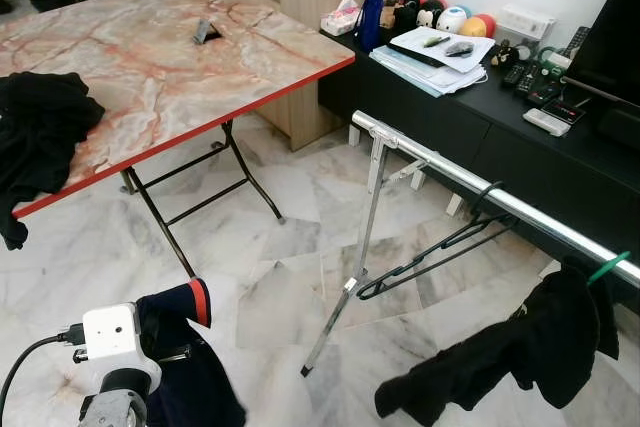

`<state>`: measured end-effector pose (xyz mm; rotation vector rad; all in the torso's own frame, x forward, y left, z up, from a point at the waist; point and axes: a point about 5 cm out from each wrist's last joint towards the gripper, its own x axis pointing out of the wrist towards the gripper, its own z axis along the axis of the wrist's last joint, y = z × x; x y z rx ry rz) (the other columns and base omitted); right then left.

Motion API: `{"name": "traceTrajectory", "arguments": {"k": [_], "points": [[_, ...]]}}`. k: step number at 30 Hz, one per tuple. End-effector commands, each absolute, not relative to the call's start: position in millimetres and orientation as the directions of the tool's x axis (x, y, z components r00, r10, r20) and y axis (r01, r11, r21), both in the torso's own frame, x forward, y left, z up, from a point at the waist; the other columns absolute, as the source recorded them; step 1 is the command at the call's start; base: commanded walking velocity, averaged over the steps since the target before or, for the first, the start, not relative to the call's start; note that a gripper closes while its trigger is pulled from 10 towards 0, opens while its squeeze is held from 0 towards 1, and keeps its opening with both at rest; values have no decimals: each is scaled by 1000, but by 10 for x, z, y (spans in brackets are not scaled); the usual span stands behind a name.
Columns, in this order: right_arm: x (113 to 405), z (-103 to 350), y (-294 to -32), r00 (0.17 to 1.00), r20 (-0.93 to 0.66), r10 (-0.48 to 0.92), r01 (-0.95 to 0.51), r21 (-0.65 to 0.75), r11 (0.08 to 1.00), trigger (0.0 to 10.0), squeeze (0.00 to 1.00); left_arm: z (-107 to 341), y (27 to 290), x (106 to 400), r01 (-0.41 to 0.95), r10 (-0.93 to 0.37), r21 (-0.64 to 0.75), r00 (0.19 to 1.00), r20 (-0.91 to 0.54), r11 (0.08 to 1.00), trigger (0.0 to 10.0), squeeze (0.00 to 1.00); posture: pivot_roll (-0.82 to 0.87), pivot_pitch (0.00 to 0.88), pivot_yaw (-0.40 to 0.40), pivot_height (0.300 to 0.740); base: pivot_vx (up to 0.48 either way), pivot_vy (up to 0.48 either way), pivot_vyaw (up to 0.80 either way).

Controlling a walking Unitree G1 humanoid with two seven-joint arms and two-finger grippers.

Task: Hang hanger

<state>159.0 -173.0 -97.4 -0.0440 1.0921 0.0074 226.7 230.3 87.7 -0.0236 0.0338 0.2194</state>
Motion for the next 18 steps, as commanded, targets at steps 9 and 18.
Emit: {"name": "traceTrajectory", "arguments": {"k": [9,18], "points": [[1516,-1004,-1724,437,-899,-13,-32,-30,999,10000,0,910,2345,2266,-234,233,-18,972,-32,972,10000,0,28,155,-2,740,0,269,0],[1515,-1005,-1712,437,-900,-9,-39,-29,999,10000,0,919,2351,2285,-227,226,-19,974,-29,974,10000,0,27,141,1,740,0,282,0]]}}
